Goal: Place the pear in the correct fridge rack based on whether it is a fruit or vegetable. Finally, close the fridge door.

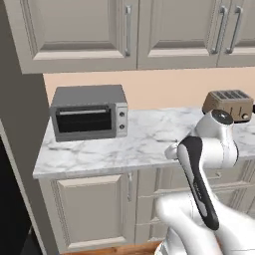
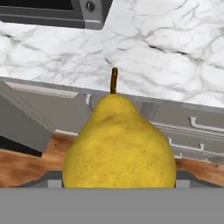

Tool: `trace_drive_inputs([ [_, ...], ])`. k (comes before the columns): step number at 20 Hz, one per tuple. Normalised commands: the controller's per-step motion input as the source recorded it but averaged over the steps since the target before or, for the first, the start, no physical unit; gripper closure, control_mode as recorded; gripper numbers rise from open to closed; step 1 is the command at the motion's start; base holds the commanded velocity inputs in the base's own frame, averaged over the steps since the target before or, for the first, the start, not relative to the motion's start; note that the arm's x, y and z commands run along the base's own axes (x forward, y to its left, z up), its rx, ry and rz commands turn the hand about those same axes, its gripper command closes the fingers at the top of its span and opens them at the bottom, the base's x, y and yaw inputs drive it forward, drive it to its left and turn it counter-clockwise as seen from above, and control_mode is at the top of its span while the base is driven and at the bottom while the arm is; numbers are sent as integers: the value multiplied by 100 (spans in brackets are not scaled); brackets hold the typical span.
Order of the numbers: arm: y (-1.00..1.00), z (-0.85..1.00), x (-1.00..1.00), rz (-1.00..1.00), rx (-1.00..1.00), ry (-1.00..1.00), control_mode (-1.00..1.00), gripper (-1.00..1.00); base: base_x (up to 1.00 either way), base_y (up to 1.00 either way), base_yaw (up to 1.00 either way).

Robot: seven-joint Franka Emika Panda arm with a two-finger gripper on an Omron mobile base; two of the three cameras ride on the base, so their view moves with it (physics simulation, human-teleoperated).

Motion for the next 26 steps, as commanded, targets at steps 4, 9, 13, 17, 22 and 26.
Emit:
trace_drive_inputs([
  [4,0,0,0,0,0,0,100,100,-62,0,59],
  [9,0,0,0,0,0,0,100,100,-68,0,77],
  [13,0,0,0,0,0,0,100,100,-83,0,86],
  [17,0,0,0,0,0,0,100,100,-72,22,85],
  [22,0,0,0,0,0,0,100,100,-31,82,57],
  [26,0,0,0,0,0,0,100,100,38,100,19],
])
